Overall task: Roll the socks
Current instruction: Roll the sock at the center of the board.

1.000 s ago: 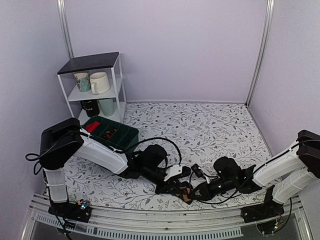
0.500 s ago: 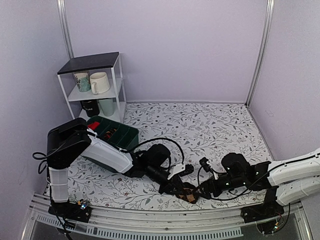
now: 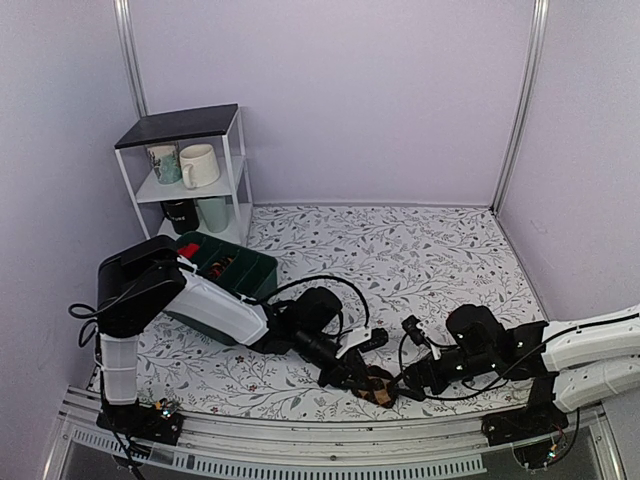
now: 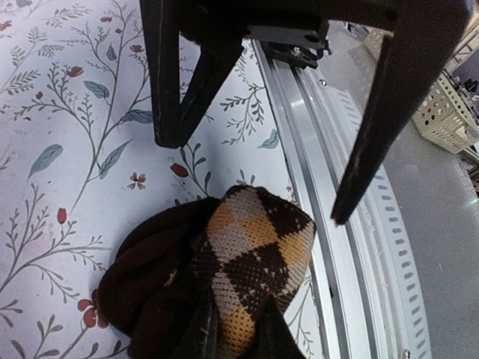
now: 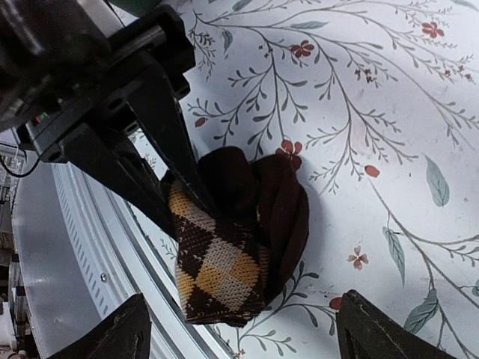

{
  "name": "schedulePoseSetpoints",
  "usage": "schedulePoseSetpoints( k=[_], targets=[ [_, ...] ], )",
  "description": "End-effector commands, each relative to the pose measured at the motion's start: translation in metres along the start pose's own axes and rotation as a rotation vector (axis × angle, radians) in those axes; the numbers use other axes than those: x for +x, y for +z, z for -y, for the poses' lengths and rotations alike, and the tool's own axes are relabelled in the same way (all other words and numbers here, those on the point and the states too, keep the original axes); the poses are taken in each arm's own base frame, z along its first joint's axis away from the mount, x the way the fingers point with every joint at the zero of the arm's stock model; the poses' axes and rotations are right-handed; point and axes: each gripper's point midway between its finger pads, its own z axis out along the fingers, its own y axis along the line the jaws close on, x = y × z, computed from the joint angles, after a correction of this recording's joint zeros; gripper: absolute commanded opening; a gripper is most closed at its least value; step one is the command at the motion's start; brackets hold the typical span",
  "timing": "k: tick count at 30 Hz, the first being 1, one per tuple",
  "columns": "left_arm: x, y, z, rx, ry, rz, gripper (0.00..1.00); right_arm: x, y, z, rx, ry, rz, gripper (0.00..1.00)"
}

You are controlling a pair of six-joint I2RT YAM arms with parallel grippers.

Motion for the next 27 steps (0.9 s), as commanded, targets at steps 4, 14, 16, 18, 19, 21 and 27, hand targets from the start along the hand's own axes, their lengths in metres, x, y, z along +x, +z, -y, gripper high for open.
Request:
schedulePoseSetpoints(
  k=[4, 14, 16, 18, 19, 21, 27],
  targets=[
    [0.164, -0.001, 0.008, -0.033, -0.343, -0.468, 0.0, -0.002, 0.015, -0.007, -0.054, 0.01, -0.025, 0.88],
    [0.164, -0.002, 0.005, -0.038, -0.337, -0.465, 0.0, 0.01, 0.037, -0.015, -0.143, 0.031, -0.094, 0.88],
    [0.165, -0.002, 0.005, -0.038, -0.337, -0.469, 0.0, 0.012, 0.04, -0.016, -0.164, 0.048, -0.102, 0.87],
    [0.166, -0.002, 0.004, -0.039, -0.337, -0.47, 0.0, 0.015, 0.041, -0.018, -0.181, 0.056, -0.113, 0.81],
    [0.166, -0.003, 0.003, -0.042, -0.338, -0.469, 0.0, 0.016, 0.042, -0.019, -0.186, 0.06, -0.117, 0.77],
    [0.165, -0.003, 0.003, -0.041, -0.336, -0.469, 0.0, 0.017, 0.041, -0.019, -0.192, 0.063, -0.118, 0.71],
    [0.166, -0.003, 0.0, -0.047, -0.337, -0.47, 0.0, 0.021, 0.038, -0.022, -0.219, 0.07, -0.123, 0.58]
  ],
)
